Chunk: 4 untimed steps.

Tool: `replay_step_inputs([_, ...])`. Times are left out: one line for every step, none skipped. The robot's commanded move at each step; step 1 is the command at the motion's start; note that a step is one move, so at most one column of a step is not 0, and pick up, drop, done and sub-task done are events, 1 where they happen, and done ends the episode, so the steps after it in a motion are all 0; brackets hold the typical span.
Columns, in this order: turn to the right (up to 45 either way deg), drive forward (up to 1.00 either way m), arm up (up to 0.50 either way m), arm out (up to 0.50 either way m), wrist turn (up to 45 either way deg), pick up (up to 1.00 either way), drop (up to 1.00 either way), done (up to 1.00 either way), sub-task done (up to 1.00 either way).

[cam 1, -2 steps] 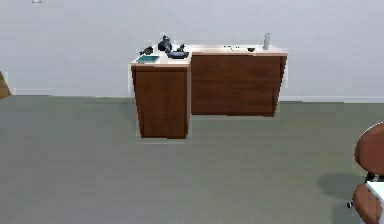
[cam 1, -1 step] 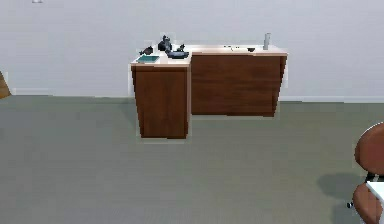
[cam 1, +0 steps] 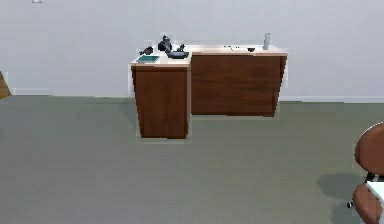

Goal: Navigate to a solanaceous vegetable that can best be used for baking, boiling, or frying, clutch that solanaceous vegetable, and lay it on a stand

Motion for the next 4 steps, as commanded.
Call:
replay_step_inputs([0.0,0.0,0.0,-0.46,0.0,0.0,0.0,0.0,0.0])
replay_step_inputs([-45.0,0.0,0.0,0.0,0.0,0.0,0.0,0.0,0.0])
replay_step_inputs([-42.0,0.0,0.0,0.0,0.0,0.0,0.0,0.0,0.0])
replay_step_inputs([0.0,0.35,0.0,0.0,0.0,0.0,0.0,0.0,0.0])
